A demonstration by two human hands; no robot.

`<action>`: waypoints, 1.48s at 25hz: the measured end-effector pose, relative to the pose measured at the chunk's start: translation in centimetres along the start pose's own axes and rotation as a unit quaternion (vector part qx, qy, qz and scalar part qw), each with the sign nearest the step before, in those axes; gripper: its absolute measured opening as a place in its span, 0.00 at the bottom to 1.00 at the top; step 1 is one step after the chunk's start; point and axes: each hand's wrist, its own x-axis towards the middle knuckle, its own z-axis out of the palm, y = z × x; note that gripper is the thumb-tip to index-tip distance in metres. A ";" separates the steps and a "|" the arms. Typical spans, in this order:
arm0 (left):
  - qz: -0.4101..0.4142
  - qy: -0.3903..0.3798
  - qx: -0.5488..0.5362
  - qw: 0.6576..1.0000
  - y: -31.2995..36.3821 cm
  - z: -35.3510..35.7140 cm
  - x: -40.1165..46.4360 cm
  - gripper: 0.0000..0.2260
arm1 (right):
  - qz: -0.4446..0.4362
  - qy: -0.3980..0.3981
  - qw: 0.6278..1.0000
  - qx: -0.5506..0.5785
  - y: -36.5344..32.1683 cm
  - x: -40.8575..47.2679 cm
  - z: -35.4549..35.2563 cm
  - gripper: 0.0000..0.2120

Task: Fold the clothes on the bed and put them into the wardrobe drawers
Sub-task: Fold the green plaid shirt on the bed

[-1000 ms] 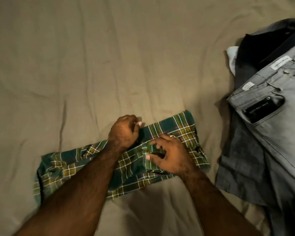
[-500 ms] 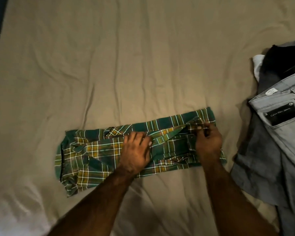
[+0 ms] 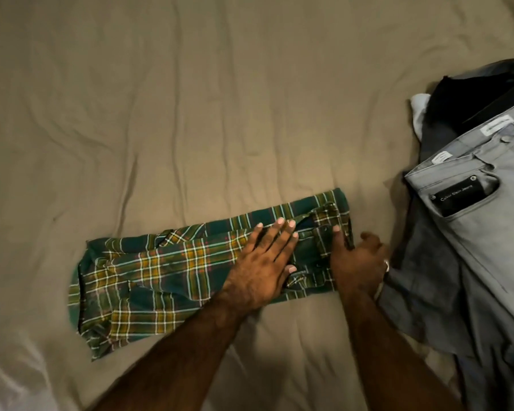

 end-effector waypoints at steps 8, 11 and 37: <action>-0.171 -0.018 -0.282 0.944 3.9 -2.1 5.9 0.22 | 0.129 -0.243 0.946 0.169 1.6 3.0 -0.6 0.31; -0.252 0.142 -0.367 0.884 4.6 -1.9 6.4 0.12 | 0.032 -0.239 0.956 0.166 0.8 3.1 -1.5 0.15; -0.674 0.241 -0.417 0.560 -15.6 1.2 -14.8 0.08 | 0.089 -0.334 0.924 0.165 -6.2 -12.4 7.3 0.18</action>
